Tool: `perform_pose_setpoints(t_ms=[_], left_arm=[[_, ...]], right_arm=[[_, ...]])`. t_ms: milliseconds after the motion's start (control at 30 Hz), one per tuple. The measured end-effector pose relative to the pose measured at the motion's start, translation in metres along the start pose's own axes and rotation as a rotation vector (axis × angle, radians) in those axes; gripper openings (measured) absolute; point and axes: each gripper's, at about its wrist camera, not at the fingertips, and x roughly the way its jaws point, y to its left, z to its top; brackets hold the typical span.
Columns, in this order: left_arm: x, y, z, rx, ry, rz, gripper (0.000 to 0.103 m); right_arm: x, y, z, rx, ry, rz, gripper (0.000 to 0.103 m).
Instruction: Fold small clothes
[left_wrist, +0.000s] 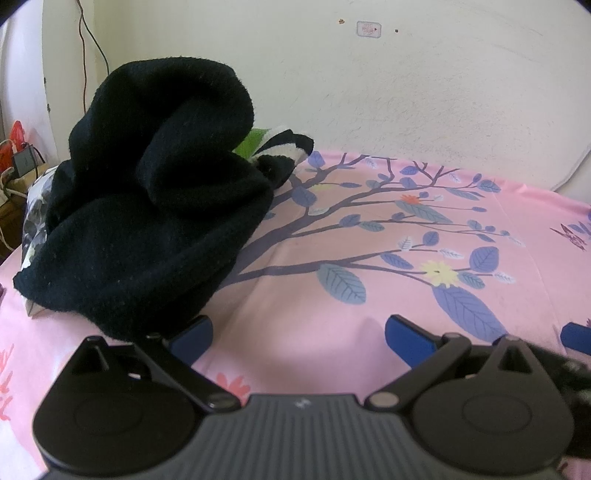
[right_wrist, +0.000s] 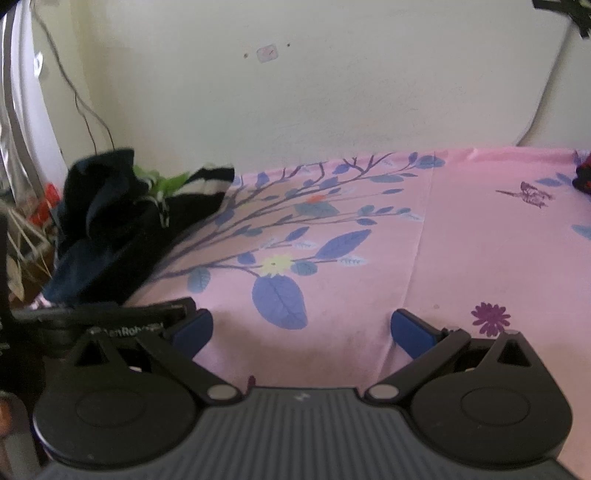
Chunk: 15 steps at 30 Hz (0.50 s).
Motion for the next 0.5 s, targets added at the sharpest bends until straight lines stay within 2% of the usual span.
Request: perform_pose_setpoints(t_ms=[267, 433, 500], left_arm=[[0.0, 0.002, -0.001, -0.004, 0.001, -0.014, 0.103], [0.0, 0.004, -0.004, 0.005, 0.027, -0.098, 0.103], [0.0, 0.005, -0.005, 0.003, 0.023, -0.104, 0.103]], right_arm=[[-0.003, -0.011, 0.001, 0.065, -0.021, 0.05, 0.097], [-0.004, -0.016, 0.0, 0.1, -0.032, 0.074, 0.097], [-0.004, -0.015, 0.0, 0.097, -0.031, 0.073, 0.097]])
